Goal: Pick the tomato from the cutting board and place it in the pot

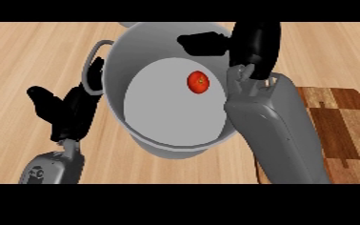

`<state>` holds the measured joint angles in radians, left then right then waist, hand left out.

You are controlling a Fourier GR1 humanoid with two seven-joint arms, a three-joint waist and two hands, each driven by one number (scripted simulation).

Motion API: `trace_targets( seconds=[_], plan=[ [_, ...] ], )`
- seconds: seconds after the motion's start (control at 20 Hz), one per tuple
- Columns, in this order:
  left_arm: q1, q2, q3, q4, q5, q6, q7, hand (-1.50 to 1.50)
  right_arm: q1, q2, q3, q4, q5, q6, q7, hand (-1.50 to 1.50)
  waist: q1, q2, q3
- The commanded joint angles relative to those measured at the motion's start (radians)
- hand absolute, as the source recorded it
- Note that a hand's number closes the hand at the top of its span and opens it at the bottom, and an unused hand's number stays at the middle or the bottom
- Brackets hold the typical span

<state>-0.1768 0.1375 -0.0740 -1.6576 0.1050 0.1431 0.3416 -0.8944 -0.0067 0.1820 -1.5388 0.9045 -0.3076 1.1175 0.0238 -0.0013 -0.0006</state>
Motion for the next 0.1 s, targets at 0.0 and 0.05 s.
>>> trace_targets(
  seconds=[0.0, 0.05],
  plan=[
    [0.024, -0.004, -0.005, -0.005, 0.009, -0.014, -0.013, 0.00, 0.048, 0.006, 0.019, -0.057, 0.108, -0.234, 0.175, -1.50, -0.014, -0.005, 0.000],
    [0.068, -0.004, -0.016, -0.035, -0.011, -0.001, -0.017, 0.00, 0.023, 0.006, -0.048, -0.030, 0.124, -0.225, 0.154, -1.50, -0.006, -0.004, 0.000]
  ],
)
